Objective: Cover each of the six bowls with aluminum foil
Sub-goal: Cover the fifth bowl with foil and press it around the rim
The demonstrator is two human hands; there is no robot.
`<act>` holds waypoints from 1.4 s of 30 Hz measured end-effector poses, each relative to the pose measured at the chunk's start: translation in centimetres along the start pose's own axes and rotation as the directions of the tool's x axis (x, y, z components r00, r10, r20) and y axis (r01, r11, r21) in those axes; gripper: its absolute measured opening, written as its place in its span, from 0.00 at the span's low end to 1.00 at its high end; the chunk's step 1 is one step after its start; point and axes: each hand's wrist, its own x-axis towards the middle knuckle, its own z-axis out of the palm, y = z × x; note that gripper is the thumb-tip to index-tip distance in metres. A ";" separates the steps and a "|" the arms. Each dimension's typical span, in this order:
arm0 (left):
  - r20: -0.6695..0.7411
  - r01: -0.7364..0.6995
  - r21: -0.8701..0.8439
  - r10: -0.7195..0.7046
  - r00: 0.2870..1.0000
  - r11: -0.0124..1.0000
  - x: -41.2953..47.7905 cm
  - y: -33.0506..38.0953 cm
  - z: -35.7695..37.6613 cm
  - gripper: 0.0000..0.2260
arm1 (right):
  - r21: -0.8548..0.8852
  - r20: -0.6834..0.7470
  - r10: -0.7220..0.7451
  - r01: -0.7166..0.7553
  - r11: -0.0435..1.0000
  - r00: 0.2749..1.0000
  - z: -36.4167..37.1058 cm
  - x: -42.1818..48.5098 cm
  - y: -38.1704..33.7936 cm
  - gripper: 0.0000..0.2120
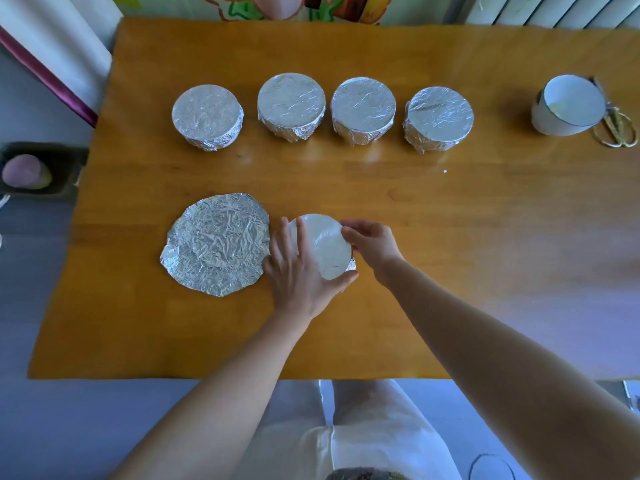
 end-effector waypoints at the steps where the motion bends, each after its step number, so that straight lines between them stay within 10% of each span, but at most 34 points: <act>1: -0.013 0.008 -0.008 -0.008 1.000 1.000 -0.4 -0.2 0.1 0.58 | 0.003 0.001 0.002 -0.002 1.000 1.000 0.0 0.1 0.0 0.08; 17: -0.045 -0.094 0.286 0.111 0.993 0.954 1.5 0.9 1.4 0.44 | 0.144 0.144 0.024 -0.045 0.989 0.989 -1.7 0.5 1.1 0.10; 42: -0.056 -0.100 0.302 0.123 0.991 0.948 1.6 1.0 1.5 0.42 | -0.324 0.287 -0.062 0.158 0.933 0.956 -2.1 2.7 0.4 0.05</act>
